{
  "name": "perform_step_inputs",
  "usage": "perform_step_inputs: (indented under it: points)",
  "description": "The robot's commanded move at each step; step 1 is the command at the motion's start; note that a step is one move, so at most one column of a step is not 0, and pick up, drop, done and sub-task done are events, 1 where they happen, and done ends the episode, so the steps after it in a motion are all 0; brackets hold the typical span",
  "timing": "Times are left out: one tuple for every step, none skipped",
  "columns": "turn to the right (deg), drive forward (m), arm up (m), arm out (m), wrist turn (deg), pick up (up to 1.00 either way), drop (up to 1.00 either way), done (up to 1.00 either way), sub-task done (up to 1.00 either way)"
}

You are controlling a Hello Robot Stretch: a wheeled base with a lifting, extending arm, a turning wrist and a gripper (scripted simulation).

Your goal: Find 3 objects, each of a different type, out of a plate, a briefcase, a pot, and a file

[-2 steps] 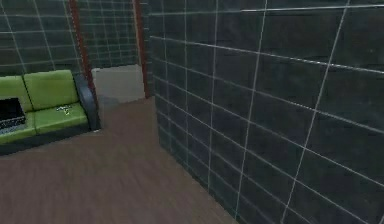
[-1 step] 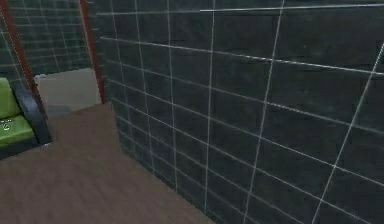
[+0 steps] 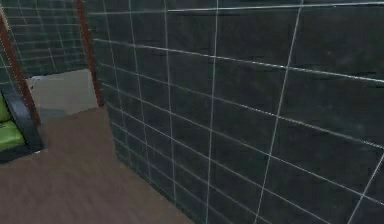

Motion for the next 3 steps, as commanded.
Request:
perform_step_inputs:
  points:
    - [45.0,0.00,0.00,0.00,0.0,0.00,0.00,0.00,0.00]
    - [45.0,0.00,0.00,0.00,0.0,0.00,0.00,0.00,0.00]
    - [0.0,0.00,0.00,0.00,0.0,0.00,0.00,1.00,0.00]
